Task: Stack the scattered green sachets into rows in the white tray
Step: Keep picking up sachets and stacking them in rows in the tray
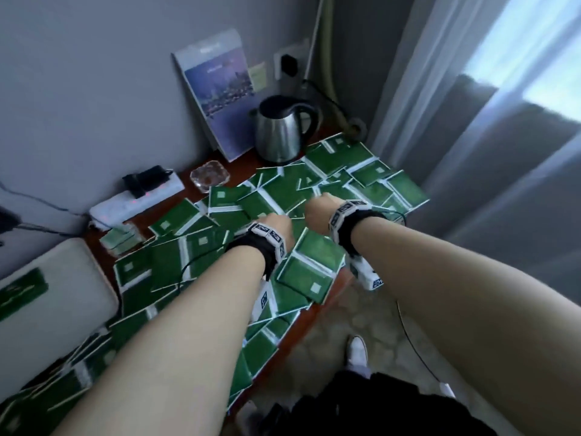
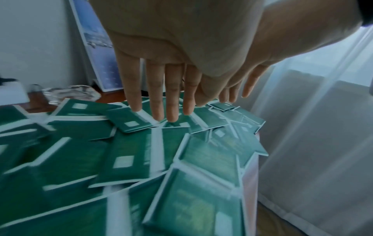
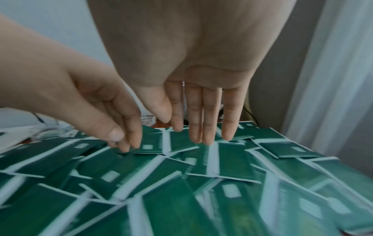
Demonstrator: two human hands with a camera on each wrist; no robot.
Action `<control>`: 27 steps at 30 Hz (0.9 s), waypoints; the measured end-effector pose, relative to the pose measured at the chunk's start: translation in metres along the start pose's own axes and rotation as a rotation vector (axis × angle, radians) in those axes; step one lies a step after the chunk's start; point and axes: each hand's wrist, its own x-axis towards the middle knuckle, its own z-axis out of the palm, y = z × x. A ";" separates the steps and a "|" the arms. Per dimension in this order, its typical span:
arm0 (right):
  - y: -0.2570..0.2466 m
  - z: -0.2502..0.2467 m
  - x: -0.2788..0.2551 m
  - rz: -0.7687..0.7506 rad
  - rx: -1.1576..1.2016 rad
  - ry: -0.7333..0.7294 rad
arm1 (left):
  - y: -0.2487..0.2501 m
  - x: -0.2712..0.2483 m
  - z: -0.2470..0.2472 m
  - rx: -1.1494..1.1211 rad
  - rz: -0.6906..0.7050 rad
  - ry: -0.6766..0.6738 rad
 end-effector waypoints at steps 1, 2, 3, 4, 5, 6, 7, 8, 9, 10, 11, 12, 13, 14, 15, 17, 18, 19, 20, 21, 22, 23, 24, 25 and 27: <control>0.031 0.003 0.006 0.018 -0.004 -0.007 | 0.022 0.011 -0.003 0.002 0.001 -0.003; 0.057 0.001 0.007 0.051 -0.015 -0.038 | 0.041 0.023 -0.005 0.002 0.002 -0.003; 0.084 0.004 0.010 0.078 -0.022 -0.061 | 0.059 0.034 -0.007 -0.003 0.001 -0.006; 0.111 0.008 0.013 0.102 -0.012 -0.093 | 0.076 0.044 -0.008 -0.009 0.001 -0.011; 0.133 0.008 0.009 0.119 -0.011 -0.125 | 0.092 0.053 -0.010 -0.007 -0.003 -0.021; 0.155 0.010 0.007 0.128 -0.019 -0.141 | 0.106 0.060 -0.009 0.000 -0.005 -0.031; 0.177 0.017 0.011 0.138 -0.035 -0.147 | 0.116 0.065 -0.009 0.004 -0.008 -0.041; 0.200 0.025 0.014 0.148 -0.034 -0.168 | 0.128 0.071 -0.006 0.008 -0.007 -0.060; 0.220 0.033 0.020 0.151 -0.059 -0.184 | 0.138 0.076 -0.005 0.015 -0.009 -0.077; 0.235 0.040 0.024 0.170 -0.072 -0.217 | 0.146 0.081 -0.004 0.028 -0.005 -0.090; 0.243 0.041 0.021 0.177 -0.064 -0.235 | 0.153 0.087 -0.003 0.043 0.000 -0.103; 0.247 0.038 0.015 0.179 -0.026 -0.230 | 0.157 0.093 -0.001 0.051 0.003 -0.113; 0.251 0.038 0.012 0.184 0.005 -0.210 | 0.161 0.100 0.000 0.061 0.005 -0.124; 0.255 0.038 0.009 0.193 0.042 -0.178 | 0.164 0.107 0.000 0.075 0.009 -0.130; 0.260 0.040 0.008 0.199 0.081 -0.159 | 0.168 0.114 -0.001 0.092 0.015 -0.133; 0.271 0.049 0.015 0.243 0.136 -0.128 | 0.175 0.132 -0.006 0.114 0.033 -0.124; 0.274 0.052 0.017 0.256 0.167 -0.120 | 0.176 0.139 -0.009 0.115 0.040 -0.116; 0.278 0.054 0.021 0.269 0.182 -0.132 | 0.177 0.150 -0.012 0.118 0.047 -0.113; 0.285 0.056 0.026 0.290 0.196 -0.127 | 0.177 0.161 -0.016 0.123 0.057 -0.103; 0.291 0.057 0.029 0.307 0.214 -0.120 | 0.177 0.173 -0.019 0.132 0.067 -0.091; 0.298 0.057 0.032 0.321 0.226 -0.104 | 0.177 0.185 -0.022 0.141 0.077 -0.077; 0.306 0.056 0.035 0.345 0.237 -0.086 | 0.178 0.198 -0.025 0.149 0.087 -0.062; 0.314 0.055 0.038 0.374 0.250 -0.073 | 0.178 0.210 -0.029 0.149 0.095 -0.046; 0.322 0.054 0.043 0.402 0.262 -0.060 | 0.177 0.222 -0.033 0.145 0.104 -0.031; 0.333 0.051 0.054 0.445 0.284 -0.032 | 0.175 0.244 -0.042 0.129 0.112 0.000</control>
